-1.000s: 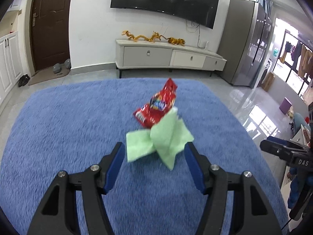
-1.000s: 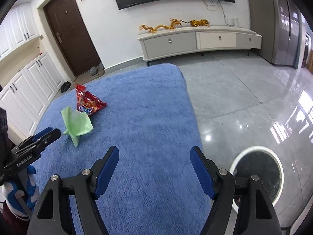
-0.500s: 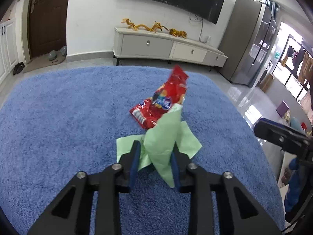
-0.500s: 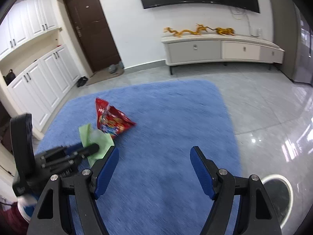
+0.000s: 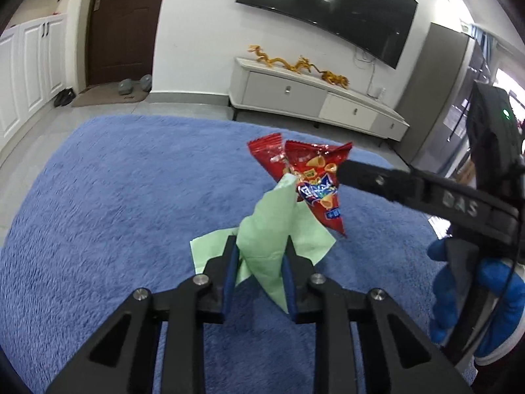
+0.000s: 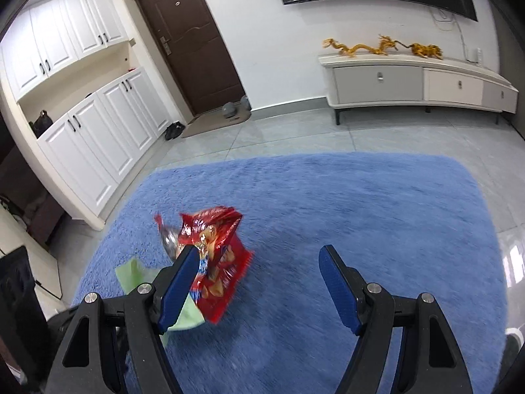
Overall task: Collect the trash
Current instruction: 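Grasp the green napkin with the left tool while the right tool grasps the red chip bag, then carry both items over the trash bin and open both tools to drop them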
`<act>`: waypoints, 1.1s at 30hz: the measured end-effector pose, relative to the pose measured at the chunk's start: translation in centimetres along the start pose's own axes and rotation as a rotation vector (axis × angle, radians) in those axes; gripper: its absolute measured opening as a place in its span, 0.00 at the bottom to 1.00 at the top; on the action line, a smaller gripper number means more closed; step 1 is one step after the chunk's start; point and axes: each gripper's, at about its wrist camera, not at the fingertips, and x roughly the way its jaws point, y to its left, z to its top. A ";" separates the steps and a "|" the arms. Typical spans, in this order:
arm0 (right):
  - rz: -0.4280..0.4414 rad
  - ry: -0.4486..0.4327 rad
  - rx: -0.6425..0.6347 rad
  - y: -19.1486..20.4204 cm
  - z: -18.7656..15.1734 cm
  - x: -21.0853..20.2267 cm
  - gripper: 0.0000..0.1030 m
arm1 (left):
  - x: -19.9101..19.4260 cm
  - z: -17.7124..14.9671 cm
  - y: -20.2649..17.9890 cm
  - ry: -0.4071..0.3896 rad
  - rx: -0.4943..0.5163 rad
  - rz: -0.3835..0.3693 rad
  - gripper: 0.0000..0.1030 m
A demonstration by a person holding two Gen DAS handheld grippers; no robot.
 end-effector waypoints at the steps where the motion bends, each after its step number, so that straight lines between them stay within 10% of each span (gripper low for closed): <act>1: 0.007 0.005 0.000 0.2 0.0 0.3 0.71 | -0.1 -0.2 0.3 0.003 -0.010 0.002 0.23; 9: 0.055 0.070 -0.041 3.2 -0.8 3.4 0.71 | -2.2 -1.4 2.3 -0.012 -0.072 0.007 0.23; 17: 0.071 0.091 -0.025 3.6 -2.6 4.4 0.10 | -4.3 -2.4 4.5 -0.029 -0.116 0.052 0.23; 33: 0.041 -0.029 -0.032 0.9 -8.4 -11.5 0.09 | -7.5 -4.2 -0.7 -0.031 -0.019 -0.009 0.23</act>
